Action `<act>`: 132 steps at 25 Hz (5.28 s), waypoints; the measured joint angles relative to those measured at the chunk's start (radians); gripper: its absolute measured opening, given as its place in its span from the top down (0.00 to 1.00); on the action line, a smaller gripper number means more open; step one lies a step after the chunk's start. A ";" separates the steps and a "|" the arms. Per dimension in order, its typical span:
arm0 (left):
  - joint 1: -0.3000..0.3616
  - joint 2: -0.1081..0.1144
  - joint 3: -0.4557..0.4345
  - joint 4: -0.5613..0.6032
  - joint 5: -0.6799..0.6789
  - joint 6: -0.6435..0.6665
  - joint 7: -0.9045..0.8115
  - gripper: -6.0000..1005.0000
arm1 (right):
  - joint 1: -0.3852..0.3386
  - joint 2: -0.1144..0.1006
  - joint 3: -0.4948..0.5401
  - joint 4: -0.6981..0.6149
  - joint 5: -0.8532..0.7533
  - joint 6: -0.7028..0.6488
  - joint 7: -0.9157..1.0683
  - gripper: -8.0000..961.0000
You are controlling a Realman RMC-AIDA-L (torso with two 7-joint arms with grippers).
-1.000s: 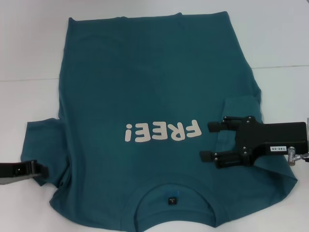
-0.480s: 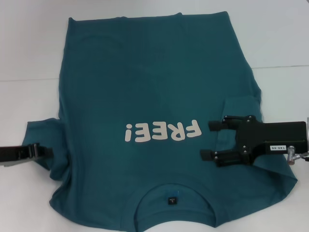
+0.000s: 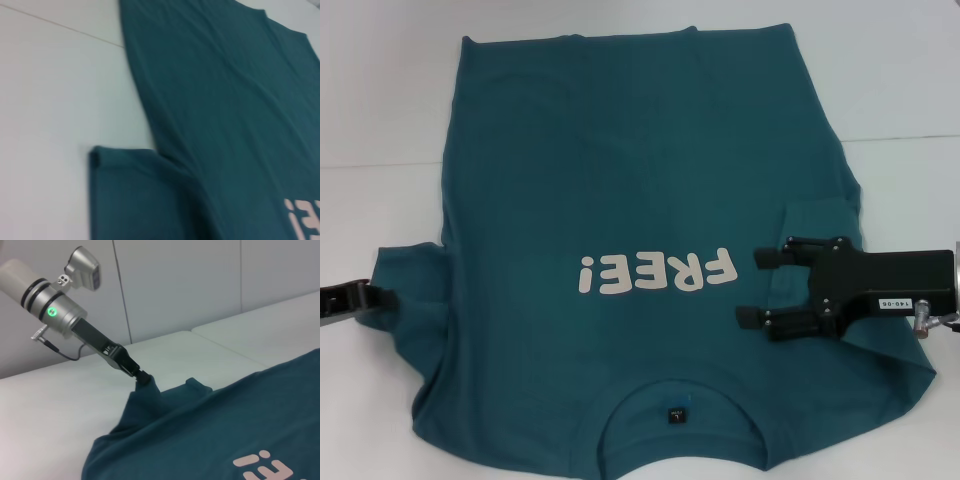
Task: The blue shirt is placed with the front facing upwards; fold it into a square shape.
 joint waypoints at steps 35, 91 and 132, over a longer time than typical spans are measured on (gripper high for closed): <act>0.044 0.007 -0.013 0.000 -0.024 -0.082 -0.004 0.96 | 0.002 0.000 0.000 0.022 -0.002 0.035 -0.001 0.03; -0.132 -0.042 0.174 -0.376 -0.390 -0.135 0.145 0.64 | 0.000 0.000 -0.026 0.049 -0.002 0.097 -0.026 0.04; -0.107 0.037 0.179 -0.290 -0.197 -0.115 -0.049 0.25 | -0.003 0.000 -0.028 0.062 -0.005 0.132 -0.026 0.04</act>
